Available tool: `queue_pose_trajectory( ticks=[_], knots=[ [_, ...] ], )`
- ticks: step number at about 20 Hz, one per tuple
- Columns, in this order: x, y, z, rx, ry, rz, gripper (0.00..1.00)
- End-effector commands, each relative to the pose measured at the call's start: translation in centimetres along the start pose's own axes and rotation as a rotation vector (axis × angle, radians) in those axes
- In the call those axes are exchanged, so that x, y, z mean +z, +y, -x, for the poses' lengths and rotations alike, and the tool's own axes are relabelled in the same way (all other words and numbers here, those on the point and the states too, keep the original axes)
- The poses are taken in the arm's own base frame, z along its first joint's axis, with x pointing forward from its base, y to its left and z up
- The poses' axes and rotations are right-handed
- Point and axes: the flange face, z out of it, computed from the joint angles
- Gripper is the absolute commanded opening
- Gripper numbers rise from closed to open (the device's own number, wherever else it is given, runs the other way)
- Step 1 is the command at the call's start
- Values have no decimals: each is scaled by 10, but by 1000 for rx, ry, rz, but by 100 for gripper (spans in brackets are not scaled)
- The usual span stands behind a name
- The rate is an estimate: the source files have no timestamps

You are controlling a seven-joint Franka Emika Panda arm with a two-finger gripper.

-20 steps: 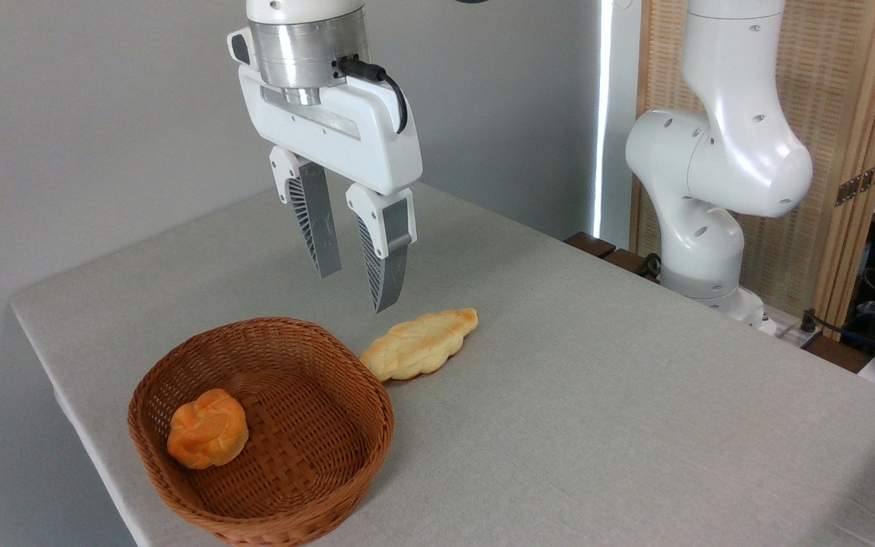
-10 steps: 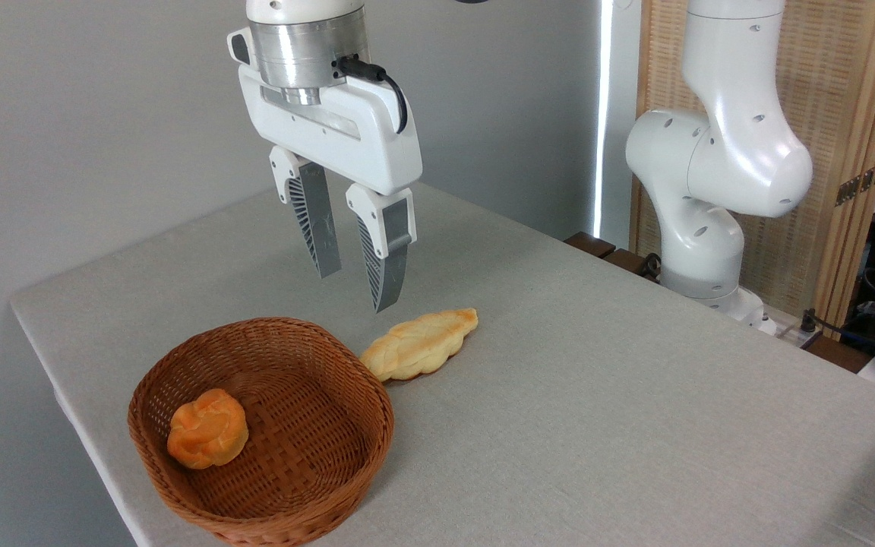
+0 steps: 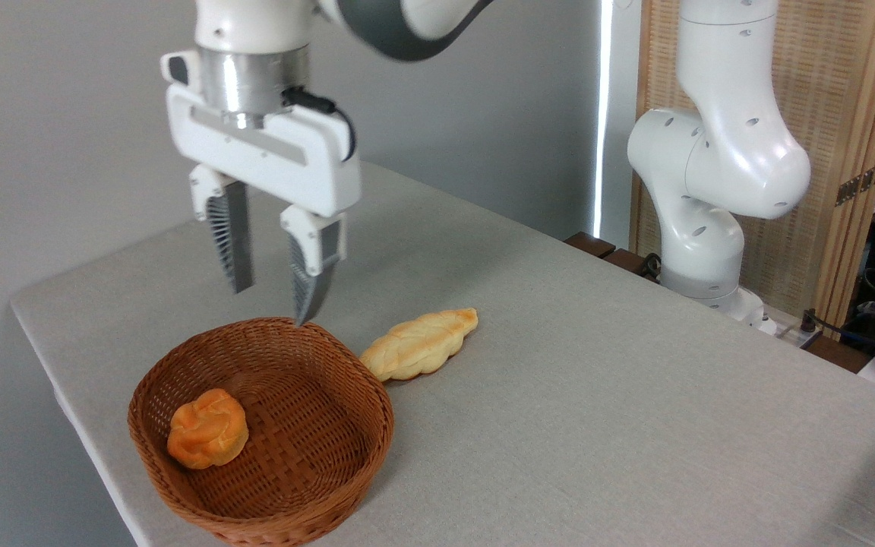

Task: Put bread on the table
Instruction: 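Move the open gripper over the basket and lower onto the round bun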

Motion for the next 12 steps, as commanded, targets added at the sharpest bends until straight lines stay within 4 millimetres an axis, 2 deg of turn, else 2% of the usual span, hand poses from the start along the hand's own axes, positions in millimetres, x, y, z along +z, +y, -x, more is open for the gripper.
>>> queue_pose_trajectory(
  ticks=[1,7,12],
  knots=[
    [25,17,-28,-48,66,-6,100],
    [65,20,-57,5,194,-47,100],
    [85,19,-56,281,165,-87,100]
  ],
)
